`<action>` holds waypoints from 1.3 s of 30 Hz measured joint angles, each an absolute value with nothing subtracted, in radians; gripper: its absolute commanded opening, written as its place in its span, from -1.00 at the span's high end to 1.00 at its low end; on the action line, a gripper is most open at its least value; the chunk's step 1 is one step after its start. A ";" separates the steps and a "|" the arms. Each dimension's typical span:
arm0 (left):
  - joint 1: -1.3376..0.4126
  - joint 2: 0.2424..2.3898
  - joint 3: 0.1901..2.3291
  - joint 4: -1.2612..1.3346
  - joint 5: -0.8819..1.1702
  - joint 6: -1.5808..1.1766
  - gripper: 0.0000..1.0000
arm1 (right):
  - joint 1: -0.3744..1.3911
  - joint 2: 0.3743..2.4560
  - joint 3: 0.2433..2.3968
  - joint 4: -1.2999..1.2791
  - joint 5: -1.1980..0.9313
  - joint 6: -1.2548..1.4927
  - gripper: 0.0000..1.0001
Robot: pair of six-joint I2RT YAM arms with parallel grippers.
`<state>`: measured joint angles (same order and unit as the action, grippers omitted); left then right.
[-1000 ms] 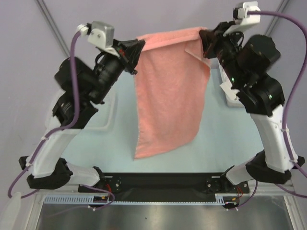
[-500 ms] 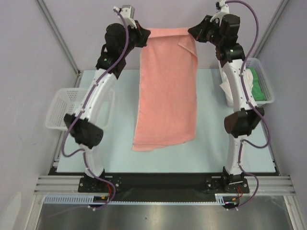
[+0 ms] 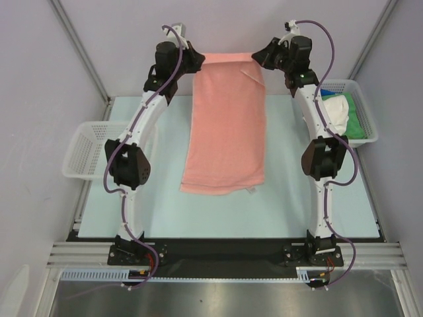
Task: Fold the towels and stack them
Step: Flatten out the crumpled towel
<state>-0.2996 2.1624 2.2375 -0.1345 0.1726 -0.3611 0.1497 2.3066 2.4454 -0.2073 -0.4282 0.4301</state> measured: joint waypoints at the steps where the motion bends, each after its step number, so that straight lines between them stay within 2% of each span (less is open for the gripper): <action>1: -0.297 2.162 2.238 -0.130 0.173 -0.366 0.99 | 0.152 2.310 2.445 -0.200 -0.428 0.431 1.00; 17: -0.279 2.294 2.377 -0.123 0.171 -0.365 0.99 | 0.159 2.400 2.561 -0.121 -0.365 0.447 1.00; 39: -0.303 2.278 2.254 0.184 -0.047 -0.209 0.99 | 0.206 2.459 2.592 0.074 -0.273 0.382 1.00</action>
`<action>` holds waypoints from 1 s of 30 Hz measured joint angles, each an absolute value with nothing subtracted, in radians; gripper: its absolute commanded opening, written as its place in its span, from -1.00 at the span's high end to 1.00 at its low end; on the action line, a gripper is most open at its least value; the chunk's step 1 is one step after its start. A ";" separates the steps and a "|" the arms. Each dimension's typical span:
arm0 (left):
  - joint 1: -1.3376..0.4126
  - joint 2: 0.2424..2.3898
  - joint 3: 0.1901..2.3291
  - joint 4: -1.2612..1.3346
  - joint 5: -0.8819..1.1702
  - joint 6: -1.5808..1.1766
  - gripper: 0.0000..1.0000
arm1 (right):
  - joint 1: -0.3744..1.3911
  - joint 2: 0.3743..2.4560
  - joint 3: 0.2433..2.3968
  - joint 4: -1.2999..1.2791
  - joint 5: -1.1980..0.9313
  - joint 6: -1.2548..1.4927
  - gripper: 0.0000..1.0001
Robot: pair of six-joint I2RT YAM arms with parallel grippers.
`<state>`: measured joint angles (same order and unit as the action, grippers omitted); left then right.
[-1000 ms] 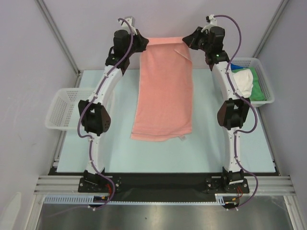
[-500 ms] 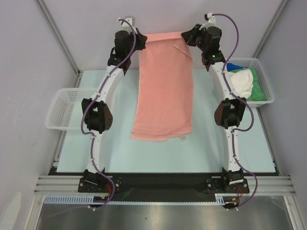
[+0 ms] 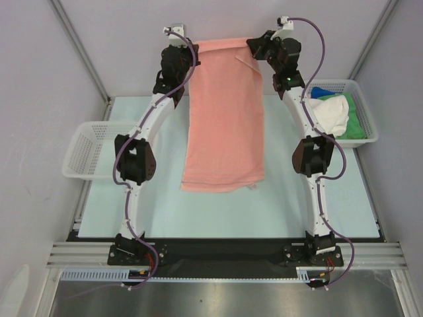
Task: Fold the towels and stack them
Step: Flatten out the crumpled towel, then fold the towel
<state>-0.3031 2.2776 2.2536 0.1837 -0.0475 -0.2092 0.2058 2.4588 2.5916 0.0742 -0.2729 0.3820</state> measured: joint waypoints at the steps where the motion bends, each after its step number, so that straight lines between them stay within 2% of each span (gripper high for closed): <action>1: -0.304 2.278 2.255 0.190 -0.053 -0.207 0.99 | 0.207 2.461 2.592 0.084 -0.271 0.380 1.00; 6: -0.305 2.285 2.259 0.200 -0.069 -0.210 0.99 | 0.210 2.464 2.590 0.096 -0.262 0.373 1.00; 10: -0.305 2.286 2.198 0.223 -0.075 -0.229 0.99 | 0.210 2.463 2.503 0.141 -0.259 0.387 1.00; 14: -0.305 2.286 2.093 0.221 -0.078 -0.262 0.99 | 0.208 2.476 2.365 0.133 -0.256 0.408 1.00; 23: -0.309 2.246 1.812 0.247 -0.072 -0.320 0.99 | 0.209 2.523 2.353 0.008 -0.284 0.434 1.00; 26: -0.320 2.187 1.705 0.255 -0.073 -0.341 0.99 | 0.210 2.491 2.305 -0.079 -0.297 0.442 1.00; 30: -0.334 2.069 1.587 0.215 -0.081 -0.367 0.99 | 0.208 2.364 2.135 -0.192 -0.336 0.459 1.00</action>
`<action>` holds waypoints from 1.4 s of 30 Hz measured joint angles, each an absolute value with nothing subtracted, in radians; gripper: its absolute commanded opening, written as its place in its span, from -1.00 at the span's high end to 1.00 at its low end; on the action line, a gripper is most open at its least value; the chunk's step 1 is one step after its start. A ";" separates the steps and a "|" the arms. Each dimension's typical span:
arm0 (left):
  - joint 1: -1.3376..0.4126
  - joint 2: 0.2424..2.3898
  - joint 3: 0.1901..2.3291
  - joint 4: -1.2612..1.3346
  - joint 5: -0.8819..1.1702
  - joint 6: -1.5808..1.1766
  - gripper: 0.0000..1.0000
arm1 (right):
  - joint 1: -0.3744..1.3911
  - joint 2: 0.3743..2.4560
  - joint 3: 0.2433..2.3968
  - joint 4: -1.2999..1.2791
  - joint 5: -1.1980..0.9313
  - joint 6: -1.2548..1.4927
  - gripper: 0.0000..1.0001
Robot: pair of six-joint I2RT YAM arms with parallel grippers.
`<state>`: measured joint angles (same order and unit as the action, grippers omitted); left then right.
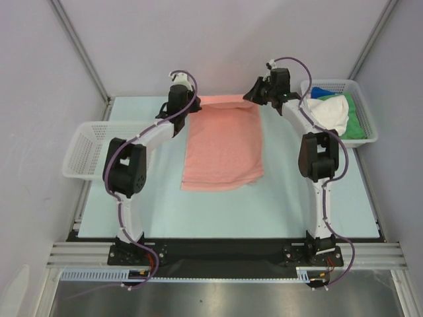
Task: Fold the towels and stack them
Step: Fold the towel
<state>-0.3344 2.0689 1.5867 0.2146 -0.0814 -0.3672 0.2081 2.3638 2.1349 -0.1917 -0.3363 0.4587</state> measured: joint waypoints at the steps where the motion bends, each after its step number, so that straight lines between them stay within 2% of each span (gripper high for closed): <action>1: -0.339 2.040 1.561 0.201 -0.082 -0.376 0.99 | 0.207 2.317 2.074 -0.212 -0.350 0.463 1.00; 8: -0.368 1.890 1.396 0.100 -0.086 -0.472 0.99 | 0.206 2.041 1.741 -0.262 -0.411 0.461 1.00; 14: -0.410 1.834 1.246 0.033 -0.079 -0.547 0.97 | 0.212 1.945 1.542 -0.316 -0.411 0.439 1.00; 15: -0.416 1.825 1.227 0.023 -0.078 -0.556 0.97 | 0.215 1.943 1.529 -0.338 -0.407 0.433 0.97; 16: -0.420 1.818 1.213 0.011 -0.077 -0.563 0.95 | 0.219 1.942 1.520 -0.353 -0.403 0.427 0.79; 19: -0.418 1.814 1.212 -0.048 -0.118 -0.568 0.81 | 0.231 1.942 1.521 -0.396 -0.351 0.399 0.55; 21: -0.395 1.828 1.235 -0.115 -0.157 -0.565 0.64 | 0.217 1.948 1.551 -0.440 -0.295 0.381 0.29; 24: -0.360 1.888 1.312 -0.184 -0.189 -0.553 -0.07 | 0.193 1.952 1.595 -0.467 -0.211 0.365 -0.07; 25: -0.352 1.896 1.316 -0.193 -0.198 -0.552 -0.37 | 0.186 1.941 1.585 -0.461 -0.181 0.364 -0.08; 28: -0.347 1.877 1.267 -0.203 -0.201 -0.573 -0.70 | 0.175 1.857 1.446 -0.421 -0.123 0.375 -0.08; 29: -0.349 1.860 1.233 -0.204 -0.195 -0.579 -0.75 | 0.175 1.810 1.373 -0.414 -0.109 0.386 -0.08; 32: -0.357 1.779 1.109 -0.205 -0.177 -0.613 -0.70 | 0.187 1.652 1.115 -0.351 -0.079 0.420 -0.09; 36: -0.391 1.607 0.936 -0.214 -0.180 -0.670 -0.66 | 0.258 1.498 0.830 -0.239 -0.059 0.467 -0.25; 39: -0.433 1.472 0.833 -0.215 -0.186 -0.709 -0.66 | 0.308 1.447 0.680 -0.102 -0.060 0.498 -0.35; 42: -0.470 1.378 0.731 -0.194 -0.197 -0.744 -0.65 | 0.320 1.420 0.594 0.033 -0.060 0.516 -0.36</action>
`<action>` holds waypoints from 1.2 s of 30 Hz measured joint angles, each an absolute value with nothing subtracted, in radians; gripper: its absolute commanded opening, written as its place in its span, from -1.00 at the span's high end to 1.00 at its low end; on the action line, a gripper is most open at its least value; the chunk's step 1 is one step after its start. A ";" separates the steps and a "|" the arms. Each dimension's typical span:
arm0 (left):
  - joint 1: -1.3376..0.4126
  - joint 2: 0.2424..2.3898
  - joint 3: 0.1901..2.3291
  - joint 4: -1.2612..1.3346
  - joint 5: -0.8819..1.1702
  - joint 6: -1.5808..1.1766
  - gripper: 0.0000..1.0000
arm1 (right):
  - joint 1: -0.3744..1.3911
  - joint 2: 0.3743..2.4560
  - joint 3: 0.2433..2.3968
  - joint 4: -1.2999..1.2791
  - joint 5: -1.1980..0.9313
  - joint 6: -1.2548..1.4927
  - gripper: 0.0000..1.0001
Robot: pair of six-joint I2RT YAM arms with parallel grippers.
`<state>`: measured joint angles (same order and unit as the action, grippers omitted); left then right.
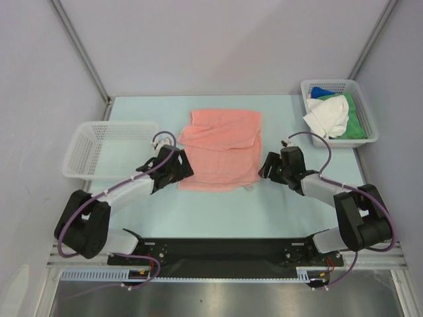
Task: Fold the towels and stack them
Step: Fold the towel
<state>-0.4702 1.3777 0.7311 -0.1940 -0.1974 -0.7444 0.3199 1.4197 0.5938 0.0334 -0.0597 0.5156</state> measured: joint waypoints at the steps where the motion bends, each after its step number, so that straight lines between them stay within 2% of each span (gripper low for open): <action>1: -0.477 1.361 0.696 -0.193 -0.198 -0.755 -0.65 | 0.324 1.418 0.583 0.075 -0.057 0.521 -0.37; 5: -0.480 1.355 0.595 -0.191 -0.204 -0.779 -0.65 | 0.365 1.418 0.564 0.205 -0.042 0.525 -0.38; 9: -0.480 1.346 0.581 -0.161 -0.207 -0.787 -0.61 | 0.394 1.418 0.554 0.273 -0.043 0.532 -0.34; 20: -0.480 1.379 0.580 -0.094 -0.216 -0.787 -0.40 | 0.397 1.382 0.541 0.230 -0.056 0.577 -0.33; 26: -0.480 1.382 0.566 -0.065 -0.217 -0.786 -0.16 | 0.432 1.404 0.534 0.261 -0.088 0.584 -0.32; 28: -0.480 1.381 0.559 -0.057 -0.217 -0.786 -0.01 | 0.444 1.417 0.519 0.277 -0.095 0.591 -0.29; 30: -0.481 1.379 0.550 -0.047 -0.217 -0.786 0.20 | 0.453 1.426 0.501 0.285 -0.098 0.596 -0.15; 31: -0.482 1.378 0.545 -0.042 -0.217 -0.787 0.27 | 0.455 1.430 0.495 0.286 -0.099 0.601 -0.04; 32: -0.482 1.378 0.540 -0.038 -0.216 -0.787 0.36 | 0.456 1.433 0.492 0.285 -0.104 0.603 0.19; 33: -0.484 1.377 0.536 -0.035 -0.214 -0.786 0.55 | 0.456 1.436 0.492 0.282 -0.107 0.604 0.30; 35: -0.485 1.376 0.530 -0.032 -0.208 -0.789 0.72 | 0.456 1.435 0.495 0.276 -0.115 0.613 0.50; 36: -0.489 1.376 0.528 -0.032 -0.207 -0.787 0.87 | 0.456 1.434 0.502 0.259 -0.116 0.617 0.59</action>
